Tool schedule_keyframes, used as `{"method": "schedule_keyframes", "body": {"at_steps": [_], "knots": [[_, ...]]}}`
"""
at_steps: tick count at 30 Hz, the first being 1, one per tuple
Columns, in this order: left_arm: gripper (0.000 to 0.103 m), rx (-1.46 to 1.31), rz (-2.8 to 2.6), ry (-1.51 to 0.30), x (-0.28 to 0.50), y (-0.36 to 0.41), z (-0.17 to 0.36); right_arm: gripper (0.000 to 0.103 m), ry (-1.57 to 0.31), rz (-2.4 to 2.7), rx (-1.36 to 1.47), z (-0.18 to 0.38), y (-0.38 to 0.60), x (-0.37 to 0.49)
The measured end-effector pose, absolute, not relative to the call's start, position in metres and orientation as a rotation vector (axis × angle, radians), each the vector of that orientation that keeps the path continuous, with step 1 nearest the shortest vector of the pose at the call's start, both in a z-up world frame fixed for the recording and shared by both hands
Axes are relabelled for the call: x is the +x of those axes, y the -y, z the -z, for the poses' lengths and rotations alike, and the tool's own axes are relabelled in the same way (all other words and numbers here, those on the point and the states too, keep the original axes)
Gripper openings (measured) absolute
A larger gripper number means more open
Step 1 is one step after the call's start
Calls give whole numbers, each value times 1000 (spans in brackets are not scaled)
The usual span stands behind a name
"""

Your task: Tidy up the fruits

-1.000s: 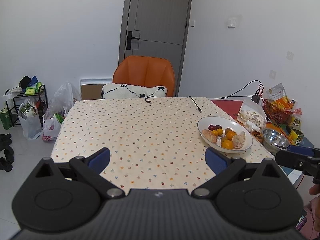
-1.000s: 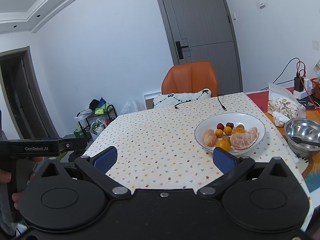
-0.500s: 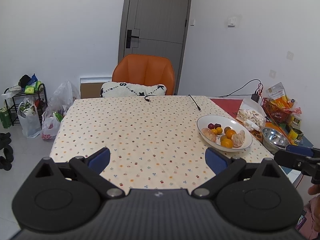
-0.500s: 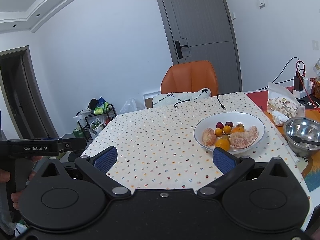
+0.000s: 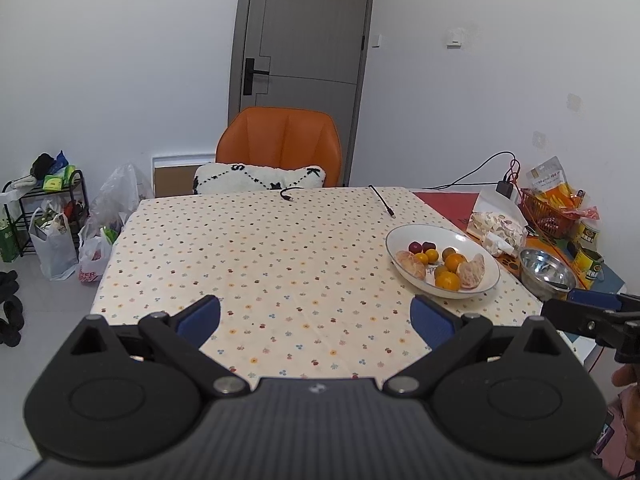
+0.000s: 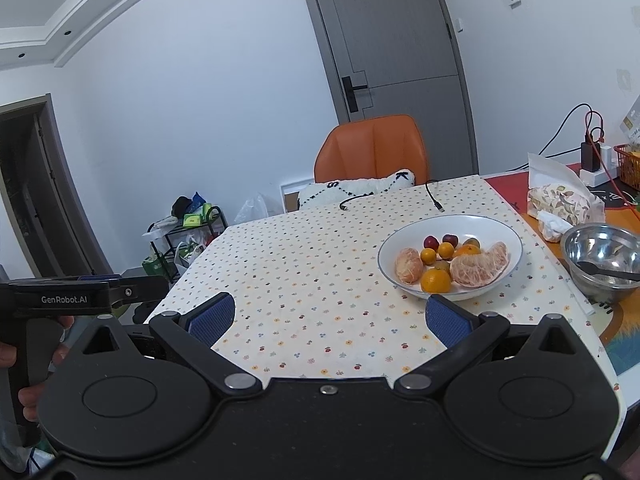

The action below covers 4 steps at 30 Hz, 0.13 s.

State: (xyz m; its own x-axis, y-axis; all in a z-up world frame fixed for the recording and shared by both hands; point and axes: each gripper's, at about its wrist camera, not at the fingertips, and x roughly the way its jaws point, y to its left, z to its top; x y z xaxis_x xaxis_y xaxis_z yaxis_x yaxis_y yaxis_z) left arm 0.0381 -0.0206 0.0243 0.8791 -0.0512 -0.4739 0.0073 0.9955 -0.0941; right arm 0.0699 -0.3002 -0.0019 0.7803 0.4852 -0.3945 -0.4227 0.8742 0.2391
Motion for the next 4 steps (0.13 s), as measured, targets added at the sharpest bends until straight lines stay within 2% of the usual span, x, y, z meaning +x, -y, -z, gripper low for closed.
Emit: {"method": "schedule_keyframes", "body": {"at_steps": [4], "knots": [[100, -92, 37, -497, 40, 22, -24, 103, -465, -491, 141, 3, 301, 71]]}}
